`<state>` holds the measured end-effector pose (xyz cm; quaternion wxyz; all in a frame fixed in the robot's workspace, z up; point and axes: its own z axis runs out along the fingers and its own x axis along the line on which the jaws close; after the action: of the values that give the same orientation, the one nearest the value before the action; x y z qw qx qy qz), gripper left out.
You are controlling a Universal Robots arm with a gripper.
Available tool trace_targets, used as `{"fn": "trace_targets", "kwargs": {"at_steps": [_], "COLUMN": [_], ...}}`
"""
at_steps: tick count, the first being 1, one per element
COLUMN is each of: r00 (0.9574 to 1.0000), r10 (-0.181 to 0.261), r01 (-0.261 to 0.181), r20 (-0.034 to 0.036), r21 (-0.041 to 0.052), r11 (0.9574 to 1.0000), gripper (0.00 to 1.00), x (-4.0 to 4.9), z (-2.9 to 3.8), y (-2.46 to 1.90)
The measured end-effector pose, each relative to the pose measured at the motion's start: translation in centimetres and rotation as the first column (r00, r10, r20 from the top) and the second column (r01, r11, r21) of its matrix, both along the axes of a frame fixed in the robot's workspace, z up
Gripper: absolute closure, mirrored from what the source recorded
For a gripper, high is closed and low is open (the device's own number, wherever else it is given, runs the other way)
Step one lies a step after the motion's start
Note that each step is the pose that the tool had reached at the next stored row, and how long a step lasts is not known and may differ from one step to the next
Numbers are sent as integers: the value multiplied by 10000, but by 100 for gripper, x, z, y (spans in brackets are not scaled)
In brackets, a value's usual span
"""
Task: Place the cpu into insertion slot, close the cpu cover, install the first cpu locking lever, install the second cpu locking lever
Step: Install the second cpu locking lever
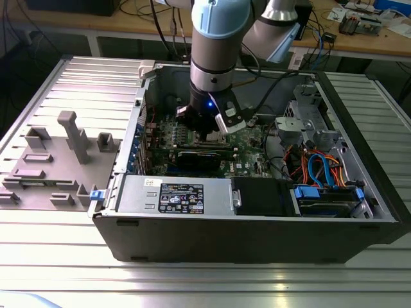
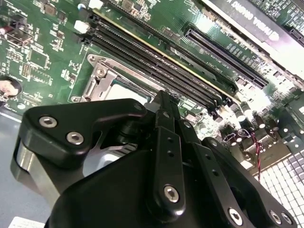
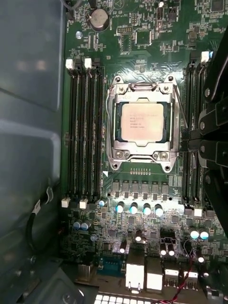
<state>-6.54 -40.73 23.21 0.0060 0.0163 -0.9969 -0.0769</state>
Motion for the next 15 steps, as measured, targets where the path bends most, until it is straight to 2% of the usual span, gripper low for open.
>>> {"fn": "trace_targets", "kwargs": {"at_steps": [6, 11, 15], "r00": [10000, 9999, 9997], "r10": [54, 137, 234], "r01": [-53, -136, -232], "r20": [-29, -27, -24], "r21": [217, 406, 643], "r11": [9998, 9991, 9977], "gripper": [89, 89, 89], "x": [-18, -95, -127], "z": [-35, -75, -130], "y": [-46, -89, -112]}}
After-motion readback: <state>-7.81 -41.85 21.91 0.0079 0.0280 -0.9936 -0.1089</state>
